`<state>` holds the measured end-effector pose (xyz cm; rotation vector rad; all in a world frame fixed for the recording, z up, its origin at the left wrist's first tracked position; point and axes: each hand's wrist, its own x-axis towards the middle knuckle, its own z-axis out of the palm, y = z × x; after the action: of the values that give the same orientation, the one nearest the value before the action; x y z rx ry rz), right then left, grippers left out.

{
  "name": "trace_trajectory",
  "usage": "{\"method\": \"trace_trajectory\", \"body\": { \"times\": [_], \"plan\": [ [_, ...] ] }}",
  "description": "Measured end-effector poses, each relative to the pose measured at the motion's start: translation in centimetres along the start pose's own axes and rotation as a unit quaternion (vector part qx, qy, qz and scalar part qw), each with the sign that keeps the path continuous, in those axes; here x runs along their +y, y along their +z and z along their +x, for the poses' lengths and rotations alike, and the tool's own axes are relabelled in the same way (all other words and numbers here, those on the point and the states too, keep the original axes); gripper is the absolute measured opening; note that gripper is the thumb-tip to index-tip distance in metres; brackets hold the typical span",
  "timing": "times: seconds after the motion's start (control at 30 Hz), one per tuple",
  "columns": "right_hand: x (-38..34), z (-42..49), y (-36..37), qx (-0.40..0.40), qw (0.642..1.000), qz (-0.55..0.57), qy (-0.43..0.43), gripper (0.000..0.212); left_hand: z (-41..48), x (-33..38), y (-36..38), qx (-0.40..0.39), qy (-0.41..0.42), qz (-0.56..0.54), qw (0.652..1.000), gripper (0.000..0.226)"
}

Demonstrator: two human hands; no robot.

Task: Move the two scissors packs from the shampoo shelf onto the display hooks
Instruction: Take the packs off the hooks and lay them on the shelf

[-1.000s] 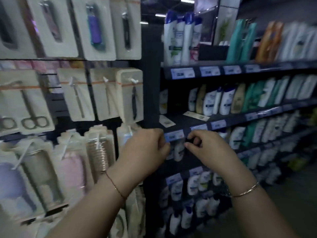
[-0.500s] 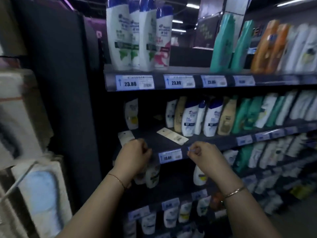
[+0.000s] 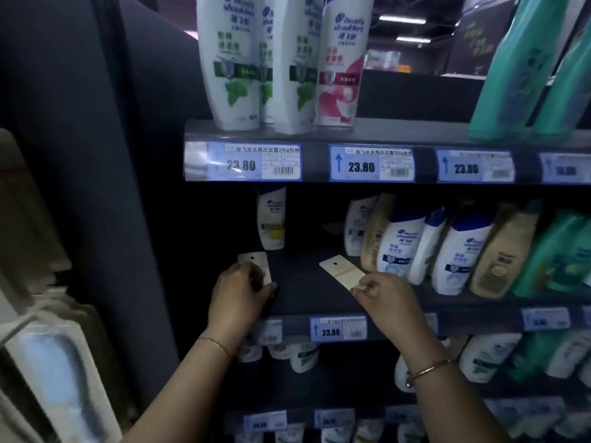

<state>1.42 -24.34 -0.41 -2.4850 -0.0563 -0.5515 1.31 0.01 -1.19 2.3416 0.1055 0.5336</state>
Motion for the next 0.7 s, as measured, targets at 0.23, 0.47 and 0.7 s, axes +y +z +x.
{"method": "trace_trajectory", "body": {
  "times": [0.23, 0.47, 0.7],
  "plan": [
    [0.8, 0.8, 0.8, -0.01, 0.998, 0.033, 0.053, 0.033, 0.4, 0.4, 0.8, 0.006, -0.026, 0.1, 0.995, 0.051],
    [1.1, 1.2, 1.1, -0.001, 0.999, 0.022, 0.037, 0.024, 0.7, 0.9, 1.0, -0.014, -0.03, 0.086, 0.996, 0.032],
    [1.1, 1.1, 1.4, 0.008, 1.0, 0.003, 0.014, 0.033, 0.1, 0.8, 1.2, -0.021, 0.028, 0.025, 0.999, 0.038]
  ]
}}
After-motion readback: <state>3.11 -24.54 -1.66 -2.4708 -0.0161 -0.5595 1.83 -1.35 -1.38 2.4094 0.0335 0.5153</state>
